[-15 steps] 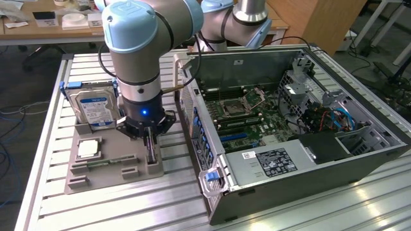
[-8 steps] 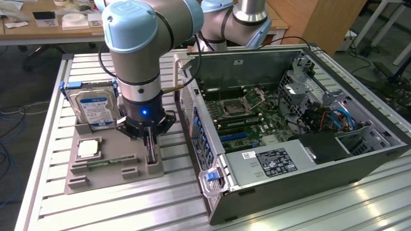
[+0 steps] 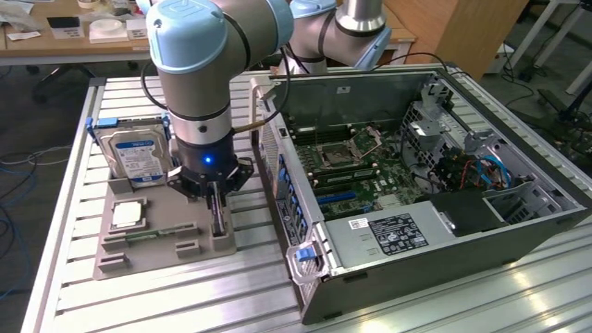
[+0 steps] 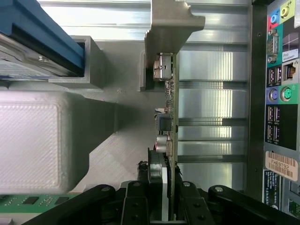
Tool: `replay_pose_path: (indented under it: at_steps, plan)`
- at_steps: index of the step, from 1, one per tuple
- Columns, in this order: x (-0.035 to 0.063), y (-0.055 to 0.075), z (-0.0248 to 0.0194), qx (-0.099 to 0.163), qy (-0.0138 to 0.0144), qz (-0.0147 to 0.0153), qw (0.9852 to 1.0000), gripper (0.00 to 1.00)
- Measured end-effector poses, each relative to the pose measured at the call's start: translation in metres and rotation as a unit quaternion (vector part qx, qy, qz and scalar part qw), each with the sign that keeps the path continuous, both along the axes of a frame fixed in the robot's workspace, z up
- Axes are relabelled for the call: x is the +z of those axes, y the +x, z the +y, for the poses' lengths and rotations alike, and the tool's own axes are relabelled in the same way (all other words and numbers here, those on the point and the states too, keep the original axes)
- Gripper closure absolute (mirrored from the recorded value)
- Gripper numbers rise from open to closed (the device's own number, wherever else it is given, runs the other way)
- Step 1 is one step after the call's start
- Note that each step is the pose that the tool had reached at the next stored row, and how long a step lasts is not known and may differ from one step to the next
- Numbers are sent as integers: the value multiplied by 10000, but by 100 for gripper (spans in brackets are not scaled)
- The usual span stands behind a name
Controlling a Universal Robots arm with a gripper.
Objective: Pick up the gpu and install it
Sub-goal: 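Pick up the gpu and move the gpu toward the slot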
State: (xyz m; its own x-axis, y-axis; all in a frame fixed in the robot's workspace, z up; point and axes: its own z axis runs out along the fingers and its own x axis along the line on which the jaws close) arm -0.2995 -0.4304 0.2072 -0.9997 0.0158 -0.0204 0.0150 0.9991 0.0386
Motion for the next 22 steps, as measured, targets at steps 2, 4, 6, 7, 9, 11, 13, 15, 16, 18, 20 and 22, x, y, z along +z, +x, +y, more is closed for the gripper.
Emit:
replay_pose_path:
  at_steps: [2,4,6,7,9,11,13,15,16,18,20,22]
  plan:
    - [0,0,0,0,0,0,10000,72]
    - [1,0,0,0,-1,1,10000,72]
    - [1,0,0,0,-1,1,10000,72]
    - [5,-1,-1,0,-1,2,10000,72]
    - [25,-1,0,0,5,2,10000,72]
    - [56,0,-1,0,14,1,10000,72]
    - [77,0,0,0,30,1,10000,72]
    - [97,-1,0,0,36,1,10000,72]
    - [108,-1,0,0,37,1,10000,72]
    - [131,-1,0,0,38,1,10000,72]
    - [148,0,0,0,38,1,10000,72]
    - [169,0,0,0,38,1,10000,72]
